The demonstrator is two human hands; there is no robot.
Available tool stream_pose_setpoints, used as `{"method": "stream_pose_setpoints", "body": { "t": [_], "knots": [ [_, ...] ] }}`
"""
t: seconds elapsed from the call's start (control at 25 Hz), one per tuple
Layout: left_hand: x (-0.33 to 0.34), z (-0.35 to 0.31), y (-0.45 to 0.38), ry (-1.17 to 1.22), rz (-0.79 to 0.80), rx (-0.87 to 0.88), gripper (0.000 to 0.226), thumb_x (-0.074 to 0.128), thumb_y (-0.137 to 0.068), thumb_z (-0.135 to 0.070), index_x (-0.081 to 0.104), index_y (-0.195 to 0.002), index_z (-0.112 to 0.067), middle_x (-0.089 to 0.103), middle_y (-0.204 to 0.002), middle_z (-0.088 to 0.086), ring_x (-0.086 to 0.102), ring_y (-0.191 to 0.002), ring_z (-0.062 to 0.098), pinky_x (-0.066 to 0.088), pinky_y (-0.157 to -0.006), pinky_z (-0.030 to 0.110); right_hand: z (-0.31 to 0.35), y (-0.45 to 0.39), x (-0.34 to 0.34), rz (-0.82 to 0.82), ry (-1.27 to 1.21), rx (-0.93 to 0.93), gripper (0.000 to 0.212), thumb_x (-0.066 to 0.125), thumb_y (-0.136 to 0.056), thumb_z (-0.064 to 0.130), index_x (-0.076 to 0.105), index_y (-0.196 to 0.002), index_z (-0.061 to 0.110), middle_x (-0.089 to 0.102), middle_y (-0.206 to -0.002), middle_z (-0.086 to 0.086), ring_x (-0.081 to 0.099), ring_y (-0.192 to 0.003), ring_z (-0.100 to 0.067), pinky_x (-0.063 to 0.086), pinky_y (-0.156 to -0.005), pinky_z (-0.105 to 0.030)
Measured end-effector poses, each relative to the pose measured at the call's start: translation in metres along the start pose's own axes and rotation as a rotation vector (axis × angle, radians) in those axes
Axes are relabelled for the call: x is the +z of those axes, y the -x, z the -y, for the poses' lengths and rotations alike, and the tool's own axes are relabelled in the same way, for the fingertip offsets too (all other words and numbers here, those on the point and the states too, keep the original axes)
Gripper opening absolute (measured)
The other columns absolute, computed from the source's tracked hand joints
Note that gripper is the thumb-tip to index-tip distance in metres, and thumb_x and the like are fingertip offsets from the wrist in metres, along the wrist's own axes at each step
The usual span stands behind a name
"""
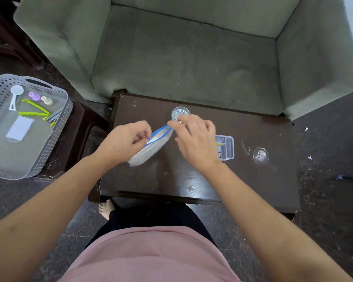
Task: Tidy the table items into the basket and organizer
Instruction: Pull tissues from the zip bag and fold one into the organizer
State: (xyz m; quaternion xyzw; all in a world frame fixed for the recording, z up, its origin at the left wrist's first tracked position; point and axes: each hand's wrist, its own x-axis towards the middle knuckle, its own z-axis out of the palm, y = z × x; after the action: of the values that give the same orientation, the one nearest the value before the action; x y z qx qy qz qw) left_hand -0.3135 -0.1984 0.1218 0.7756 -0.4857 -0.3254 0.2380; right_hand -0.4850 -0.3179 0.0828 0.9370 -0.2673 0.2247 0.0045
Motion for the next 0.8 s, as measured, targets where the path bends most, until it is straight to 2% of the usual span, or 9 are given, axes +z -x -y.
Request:
{"method": "stream_pose_setpoints", "body": {
  "t": [0.08,0.2,0.28,0.4,0.52,0.6,0.68,0.8],
  "knots": [
    [0.004,-0.004,0.003,-0.022,0.005,0.033,0.023,0.056,-0.078,-0.008,0.056,-0.072,-0.030,0.059,-0.064,-0.010,0.052,-0.060,0.010,0.043,-0.062,0.029,0.015,0.004,0.002,-0.003,-0.012,-0.147,0.035,0.057,-0.077,0.009,0.062,-0.106,0.027,0.065,-0.108,0.007,0.057,-0.106,-0.013,0.039,-0.085,-0.040],
    [0.006,-0.006,0.009,-0.050,0.010,0.009,0.024,0.057,-0.078,-0.006,0.059,-0.072,-0.029,0.064,-0.067,-0.003,0.055,-0.064,0.018,0.043,-0.063,0.027,0.023,0.012,0.012,0.028,-0.028,-0.215,0.028,0.054,-0.079,0.007,0.064,-0.100,0.024,0.065,-0.099,0.008,0.062,-0.098,-0.016,0.038,-0.091,-0.038],
    [0.006,-0.003,0.012,-0.054,-0.009,0.008,0.022,0.056,-0.079,-0.004,0.063,-0.076,-0.025,0.066,-0.073,0.002,0.056,-0.067,0.018,0.042,-0.064,0.025,0.016,0.016,0.017,0.021,0.011,-0.263,0.022,0.056,-0.078,0.003,0.065,-0.086,0.021,0.063,-0.084,0.004,0.063,-0.087,-0.020,0.038,-0.093,-0.038],
    [0.011,0.005,0.012,-0.123,-0.133,0.066,0.024,0.056,-0.082,-0.001,0.073,-0.089,-0.017,0.065,-0.090,0.004,0.060,-0.081,0.020,0.044,-0.073,0.028,0.012,0.018,0.009,0.086,0.039,-0.380,0.021,0.055,-0.077,-0.001,0.063,-0.068,0.017,0.058,-0.067,-0.001,0.060,-0.072,-0.024,0.038,-0.099,-0.039],
    [0.018,0.007,0.012,-0.263,-0.267,0.079,0.027,0.058,-0.082,-0.004,0.072,-0.102,-0.014,0.062,-0.097,0.006,0.061,-0.082,0.026,0.049,-0.071,0.034,0.013,0.029,0.005,0.141,0.043,-0.489,0.028,0.048,-0.081,-0.003,0.066,-0.068,0.015,0.061,-0.064,-0.001,0.059,-0.066,-0.023,0.033,-0.108,-0.039],
    [0.024,0.005,0.015,-0.308,-0.257,0.069,0.036,0.062,-0.078,-0.009,0.066,-0.114,-0.015,0.058,-0.106,0.003,0.060,-0.084,0.025,0.051,-0.070,0.037,0.013,0.036,0.003,0.212,0.072,-0.542,0.024,0.053,-0.077,-0.004,0.066,-0.069,0.015,0.061,-0.062,-0.001,0.057,-0.063,-0.023,0.036,-0.110,-0.042],
    [0.029,0.002,0.018,-0.302,-0.197,0.048,0.049,0.062,-0.076,-0.008,0.058,-0.124,-0.017,0.053,-0.115,0.001,0.058,-0.091,0.022,0.050,-0.071,0.035,0.013,0.036,-0.003,0.331,0.078,-0.534,0.017,0.063,-0.069,0.000,0.067,-0.067,0.016,0.060,-0.058,-0.001,0.057,-0.059,-0.023,0.040,-0.107,-0.045],
    [0.038,-0.002,0.024,-0.249,-0.167,0.047,0.058,0.054,-0.074,0.002,0.055,-0.128,-0.017,0.050,-0.119,0.000,0.056,-0.095,0.022,0.052,-0.072,0.040,0.024,0.029,-0.013,0.497,0.052,-0.412,0.004,0.070,-0.061,0.013,0.069,-0.063,0.016,0.063,-0.054,-0.001,0.061,-0.058,-0.023,0.045,-0.100,-0.041]
  ]
}}
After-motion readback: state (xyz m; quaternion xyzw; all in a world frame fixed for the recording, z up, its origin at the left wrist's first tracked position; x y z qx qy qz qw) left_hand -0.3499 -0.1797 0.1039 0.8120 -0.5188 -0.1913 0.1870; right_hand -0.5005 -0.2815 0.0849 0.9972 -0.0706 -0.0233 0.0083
